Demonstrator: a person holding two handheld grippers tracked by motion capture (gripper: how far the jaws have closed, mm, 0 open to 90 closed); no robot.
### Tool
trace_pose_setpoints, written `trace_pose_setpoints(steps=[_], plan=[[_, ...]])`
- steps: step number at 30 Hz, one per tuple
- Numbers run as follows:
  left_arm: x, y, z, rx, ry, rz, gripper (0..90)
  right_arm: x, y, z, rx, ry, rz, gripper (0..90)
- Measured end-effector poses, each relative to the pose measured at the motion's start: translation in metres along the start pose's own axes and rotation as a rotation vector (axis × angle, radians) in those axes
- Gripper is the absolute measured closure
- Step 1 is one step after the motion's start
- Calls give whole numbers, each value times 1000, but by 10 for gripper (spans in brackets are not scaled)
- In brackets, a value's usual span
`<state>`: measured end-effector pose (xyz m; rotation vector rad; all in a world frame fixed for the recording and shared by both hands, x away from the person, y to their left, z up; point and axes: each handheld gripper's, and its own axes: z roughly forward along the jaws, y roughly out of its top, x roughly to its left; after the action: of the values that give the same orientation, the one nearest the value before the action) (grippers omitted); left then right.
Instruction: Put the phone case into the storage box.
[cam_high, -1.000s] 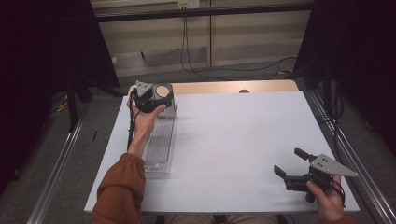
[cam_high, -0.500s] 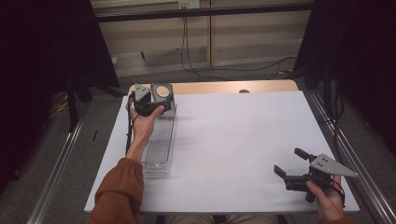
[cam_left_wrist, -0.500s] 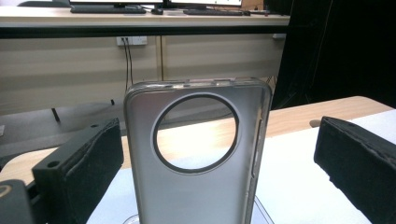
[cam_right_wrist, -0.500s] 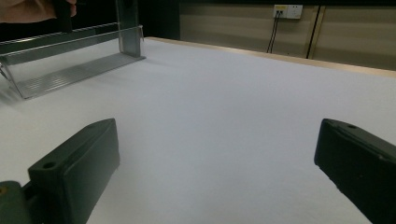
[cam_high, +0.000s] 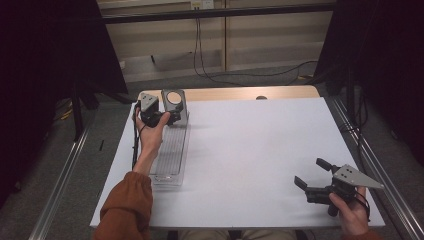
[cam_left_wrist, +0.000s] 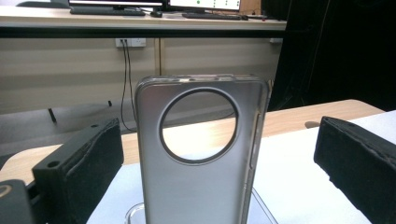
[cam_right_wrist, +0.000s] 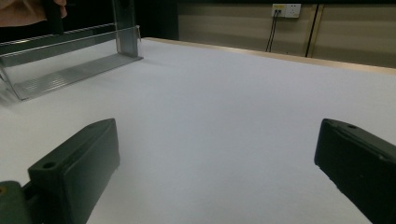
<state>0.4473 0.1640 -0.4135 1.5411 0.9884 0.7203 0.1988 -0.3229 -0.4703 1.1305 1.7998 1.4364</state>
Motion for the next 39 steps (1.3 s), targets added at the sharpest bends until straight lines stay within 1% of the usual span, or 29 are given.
trace_pose_setpoints(steps=[2,5,6,7,10,14,15,16,18,19,20,24,25,26,27,28,29,30,31,32,33,34,35,36,37,39], plan=[[-4,2,-4,-5,-6,17,17,0,0,1,1,1,-3,0],[-7,4,-8,-13,-18,24,17,0,0,1,-3,1,-6,0],[-8,4,-10,-2,-14,22,17,1,0,2,-3,0,-6,0],[-7,4,-11,-8,-26,21,17,1,0,1,0,2,-5,0],[-6,2,-15,-12,-27,-2,17,1,1,0,1,4,-9,0],[-6,-1,-20,-20,-52,-17,18,2,1,1,-6,-7,-4,0],[-7,-1,-22,-14,-51,-9,18,2,1,1,1,0,-8,0],[-8,-1,-25,-21,-57,-10,17,3,2,1,0,3,-10,0],[-8,-1,-28,-23,-63,5,18,3,2,2,-2,-2,-8,0],[-9,-1,-30,-22,-64,-1,18,3,2,2,-1,-2,-8,0],[-9,-1,-32,-19,-65,10,18,3,2,2,-2,-4,-8,0],[-11,0,-41,-36,-84,4,19,4,2,2,3,-6,-8,0],[-11,0,-43,-35,-87,15,19,4,2,2,1,-6,-10,0],[-12,0,-46,-46,-96,2,19,4,3,2,-1,-6,-8,0],[-12,-1,-47,-50,-99,0,19,4,3,2,-1,-9,-12,0],[-13,-1,-49,-59,-104,-19,19,4,3,2,-2,-9,-13,0],[-12,-2,-51,-55,-105,-15,19,4,3,2,-1,-8,-15,0],[-12,-3,-52,-63,-111,-23,19,4,3,2,-3,-11,-11,0],[-12,-3,-55,-58,-109,-15,18,4,3,2,-1,-12,-13,0],[-12,-4,-56,-64,-116,-21,17,4,3,2,-1,-11,-12,0],[-13,-4,-58,-63,-111,-18,17,4,3,2,-2,-12,-13,0],[-13,-5,-59,-67,-116,-21,18,4,3,2,-2,-11,-13,0],[-12,-5,-61,-62,-116,-6,18,4,3,2,-2,-10,-14,0],[-13,-5,-62,-72,-118,-19,18,4,3,2,-1,-11,-14,0],[-13,-5,-65,-58,-110,-3,18,4,3,2,-1,-10,-13,0],[-14,-5,-68,-63,-115,4,18,4,3,2,-3,-8,-15,0]])
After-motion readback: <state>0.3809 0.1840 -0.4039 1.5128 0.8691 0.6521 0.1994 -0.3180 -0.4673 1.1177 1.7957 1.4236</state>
